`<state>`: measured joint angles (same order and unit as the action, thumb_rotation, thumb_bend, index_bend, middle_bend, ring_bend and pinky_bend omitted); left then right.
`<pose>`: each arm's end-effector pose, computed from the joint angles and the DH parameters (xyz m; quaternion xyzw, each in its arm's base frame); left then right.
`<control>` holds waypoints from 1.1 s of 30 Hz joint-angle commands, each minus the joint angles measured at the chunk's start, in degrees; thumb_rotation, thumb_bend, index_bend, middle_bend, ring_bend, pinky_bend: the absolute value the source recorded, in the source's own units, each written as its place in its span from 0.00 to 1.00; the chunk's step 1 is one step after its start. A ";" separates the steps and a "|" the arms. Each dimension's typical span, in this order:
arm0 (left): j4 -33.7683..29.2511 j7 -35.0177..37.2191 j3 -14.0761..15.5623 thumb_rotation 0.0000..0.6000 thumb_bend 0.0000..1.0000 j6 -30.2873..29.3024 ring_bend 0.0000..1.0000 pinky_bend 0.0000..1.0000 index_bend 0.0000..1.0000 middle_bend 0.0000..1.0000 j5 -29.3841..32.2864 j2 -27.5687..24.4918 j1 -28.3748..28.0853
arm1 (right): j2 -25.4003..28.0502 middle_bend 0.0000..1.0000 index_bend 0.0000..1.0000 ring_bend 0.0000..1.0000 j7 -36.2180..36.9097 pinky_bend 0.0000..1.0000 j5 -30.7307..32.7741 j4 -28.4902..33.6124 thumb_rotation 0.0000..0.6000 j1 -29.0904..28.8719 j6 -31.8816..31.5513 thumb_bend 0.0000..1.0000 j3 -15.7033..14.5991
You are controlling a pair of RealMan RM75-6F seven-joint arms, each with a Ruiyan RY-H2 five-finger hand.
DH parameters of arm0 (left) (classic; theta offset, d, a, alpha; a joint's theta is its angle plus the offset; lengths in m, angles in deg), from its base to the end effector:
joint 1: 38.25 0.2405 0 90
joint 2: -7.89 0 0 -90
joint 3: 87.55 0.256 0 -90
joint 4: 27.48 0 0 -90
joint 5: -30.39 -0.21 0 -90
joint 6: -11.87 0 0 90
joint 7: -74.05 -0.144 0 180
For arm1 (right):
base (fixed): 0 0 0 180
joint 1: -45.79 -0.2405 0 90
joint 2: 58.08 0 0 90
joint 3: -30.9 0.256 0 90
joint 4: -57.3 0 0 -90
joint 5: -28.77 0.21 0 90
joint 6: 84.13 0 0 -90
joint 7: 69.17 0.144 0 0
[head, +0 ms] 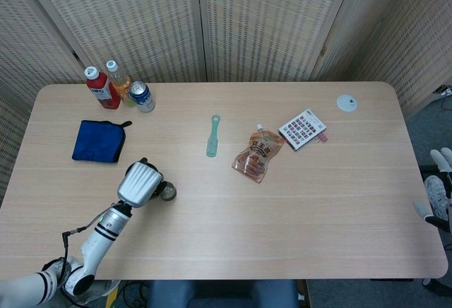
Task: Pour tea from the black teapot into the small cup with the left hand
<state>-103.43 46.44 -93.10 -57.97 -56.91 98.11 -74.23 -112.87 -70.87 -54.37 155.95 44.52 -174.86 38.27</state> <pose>-0.1692 0.3189 0.0032 -0.7729 -0.1361 -0.3861 0.4847 -0.3022 -0.1752 0.2260 0.5508 -0.3350 0.3934 0.6555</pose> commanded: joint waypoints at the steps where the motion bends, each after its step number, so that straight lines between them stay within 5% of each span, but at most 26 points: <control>1: 0.29 -0.28 0.13 0.89 0.43 -0.23 1.00 0.57 1.00 1.00 -0.38 0.17 -0.06 | 0.00 0.07 0.11 0.00 0.02 0.06 0.04 -0.02 1.00 0.00 0.06 0.16 0.01; 33: 1.59 -2.65 0.52 0.95 0.43 -1.61 1.00 0.57 1.00 1.00 -2.39 -0.11 0.07 | 0.04 0.07 0.11 0.00 0.12 0.06 -0.14 0.07 1.00 -0.14 0.10 0.16 0.27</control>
<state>-101.83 43.78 -92.59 -59.57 -59.30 98.00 -74.16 -112.83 -70.75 -54.52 156.01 44.37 -174.77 38.54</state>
